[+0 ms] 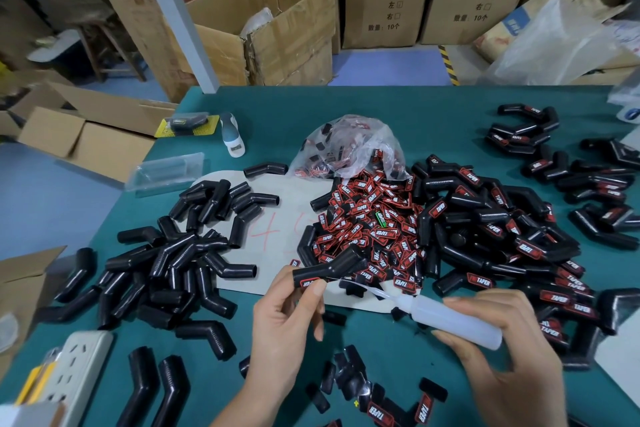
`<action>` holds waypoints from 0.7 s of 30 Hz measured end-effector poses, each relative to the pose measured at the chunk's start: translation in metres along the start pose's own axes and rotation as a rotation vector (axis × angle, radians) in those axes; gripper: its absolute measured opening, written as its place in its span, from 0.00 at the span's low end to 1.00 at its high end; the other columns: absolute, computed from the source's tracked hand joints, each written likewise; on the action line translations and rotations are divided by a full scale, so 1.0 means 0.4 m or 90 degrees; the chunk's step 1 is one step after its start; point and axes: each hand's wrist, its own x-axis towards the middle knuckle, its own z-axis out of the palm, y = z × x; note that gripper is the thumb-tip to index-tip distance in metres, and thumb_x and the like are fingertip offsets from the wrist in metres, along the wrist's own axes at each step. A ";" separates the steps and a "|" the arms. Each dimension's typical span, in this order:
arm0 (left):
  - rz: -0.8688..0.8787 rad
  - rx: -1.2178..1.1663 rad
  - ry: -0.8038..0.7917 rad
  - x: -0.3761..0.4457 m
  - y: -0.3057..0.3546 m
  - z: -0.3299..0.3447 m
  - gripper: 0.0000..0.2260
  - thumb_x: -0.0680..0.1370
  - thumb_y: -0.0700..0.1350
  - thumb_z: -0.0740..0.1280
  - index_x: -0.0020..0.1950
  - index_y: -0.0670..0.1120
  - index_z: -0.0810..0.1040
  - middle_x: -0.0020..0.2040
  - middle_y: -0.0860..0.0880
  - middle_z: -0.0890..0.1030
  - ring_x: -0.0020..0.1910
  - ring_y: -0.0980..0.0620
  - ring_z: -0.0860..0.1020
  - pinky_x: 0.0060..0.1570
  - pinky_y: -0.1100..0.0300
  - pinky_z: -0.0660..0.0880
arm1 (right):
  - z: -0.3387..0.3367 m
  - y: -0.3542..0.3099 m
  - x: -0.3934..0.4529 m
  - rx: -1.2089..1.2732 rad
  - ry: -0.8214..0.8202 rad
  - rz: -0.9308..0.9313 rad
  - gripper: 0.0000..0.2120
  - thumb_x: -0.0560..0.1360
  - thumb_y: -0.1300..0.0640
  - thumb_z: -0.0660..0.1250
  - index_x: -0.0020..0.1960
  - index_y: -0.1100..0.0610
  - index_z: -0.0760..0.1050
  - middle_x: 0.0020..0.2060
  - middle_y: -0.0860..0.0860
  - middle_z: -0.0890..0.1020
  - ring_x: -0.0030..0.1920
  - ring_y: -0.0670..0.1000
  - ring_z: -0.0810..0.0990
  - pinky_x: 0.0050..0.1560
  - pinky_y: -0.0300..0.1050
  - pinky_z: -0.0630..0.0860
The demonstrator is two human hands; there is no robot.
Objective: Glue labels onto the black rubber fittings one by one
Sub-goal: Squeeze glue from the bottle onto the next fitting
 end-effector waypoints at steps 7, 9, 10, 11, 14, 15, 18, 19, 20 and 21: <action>0.001 0.005 0.007 0.001 0.001 0.000 0.10 0.81 0.41 0.72 0.41 0.51 0.85 0.37 0.44 0.72 0.29 0.48 0.71 0.25 0.62 0.71 | 0.001 0.000 0.001 0.006 -0.002 -0.001 0.14 0.73 0.51 0.72 0.57 0.46 0.76 0.55 0.36 0.80 0.52 0.46 0.78 0.51 0.48 0.74; 0.000 0.003 0.006 0.001 0.002 0.002 0.09 0.80 0.42 0.71 0.41 0.51 0.85 0.37 0.43 0.72 0.29 0.48 0.71 0.26 0.62 0.71 | 0.000 -0.002 0.002 0.005 -0.003 -0.001 0.14 0.73 0.51 0.72 0.57 0.45 0.76 0.55 0.36 0.80 0.52 0.46 0.78 0.51 0.49 0.74; -0.001 0.002 0.006 0.001 0.002 0.002 0.08 0.78 0.42 0.70 0.41 0.51 0.85 0.37 0.43 0.72 0.29 0.47 0.71 0.26 0.62 0.71 | 0.000 -0.003 0.002 0.006 -0.004 -0.002 0.14 0.73 0.51 0.71 0.57 0.45 0.76 0.55 0.36 0.80 0.52 0.45 0.78 0.51 0.48 0.74; -0.002 0.002 0.007 0.001 0.001 0.002 0.08 0.78 0.42 0.70 0.41 0.51 0.85 0.37 0.43 0.72 0.29 0.47 0.71 0.26 0.61 0.71 | 0.001 -0.004 0.003 0.008 -0.005 -0.002 0.14 0.73 0.51 0.71 0.57 0.45 0.76 0.55 0.36 0.80 0.52 0.45 0.78 0.51 0.48 0.74; -0.004 -0.002 0.008 -0.001 0.001 0.002 0.07 0.78 0.42 0.70 0.42 0.50 0.85 0.37 0.43 0.72 0.29 0.47 0.71 0.26 0.61 0.71 | 0.001 -0.004 0.003 0.008 -0.006 -0.001 0.14 0.72 0.51 0.71 0.57 0.45 0.76 0.55 0.37 0.80 0.52 0.44 0.78 0.52 0.46 0.73; -0.004 -0.003 0.007 -0.001 0.002 0.003 0.08 0.78 0.42 0.70 0.42 0.51 0.85 0.37 0.44 0.72 0.30 0.47 0.71 0.26 0.61 0.71 | 0.001 -0.004 0.003 0.007 -0.006 0.000 0.14 0.72 0.51 0.71 0.57 0.45 0.76 0.55 0.37 0.80 0.52 0.44 0.77 0.51 0.47 0.73; 0.001 0.001 0.005 -0.002 0.004 0.004 0.08 0.78 0.42 0.70 0.41 0.51 0.85 0.37 0.45 0.72 0.30 0.47 0.71 0.26 0.62 0.71 | 0.001 -0.005 0.003 0.005 -0.005 -0.001 0.14 0.72 0.51 0.71 0.57 0.45 0.76 0.55 0.38 0.80 0.52 0.44 0.77 0.51 0.48 0.73; 0.001 0.000 0.004 -0.002 0.004 0.004 0.08 0.78 0.42 0.70 0.41 0.51 0.85 0.37 0.45 0.72 0.30 0.47 0.71 0.26 0.62 0.71 | 0.001 -0.006 0.004 0.006 -0.005 -0.002 0.14 0.72 0.51 0.71 0.57 0.45 0.76 0.55 0.37 0.80 0.52 0.44 0.77 0.51 0.48 0.73; 0.000 -0.002 0.004 -0.002 0.005 0.005 0.08 0.78 0.42 0.70 0.42 0.50 0.85 0.37 0.45 0.72 0.30 0.48 0.71 0.26 0.62 0.71 | 0.001 -0.006 0.004 0.006 -0.005 -0.003 0.13 0.72 0.51 0.71 0.57 0.45 0.76 0.55 0.37 0.80 0.52 0.44 0.77 0.51 0.47 0.73; -0.001 -0.003 0.004 -0.002 0.005 0.005 0.07 0.78 0.42 0.70 0.42 0.50 0.85 0.37 0.45 0.72 0.30 0.48 0.71 0.26 0.62 0.71 | 0.001 -0.006 0.005 0.006 -0.005 -0.003 0.13 0.72 0.51 0.71 0.57 0.45 0.76 0.55 0.37 0.80 0.52 0.44 0.77 0.51 0.47 0.73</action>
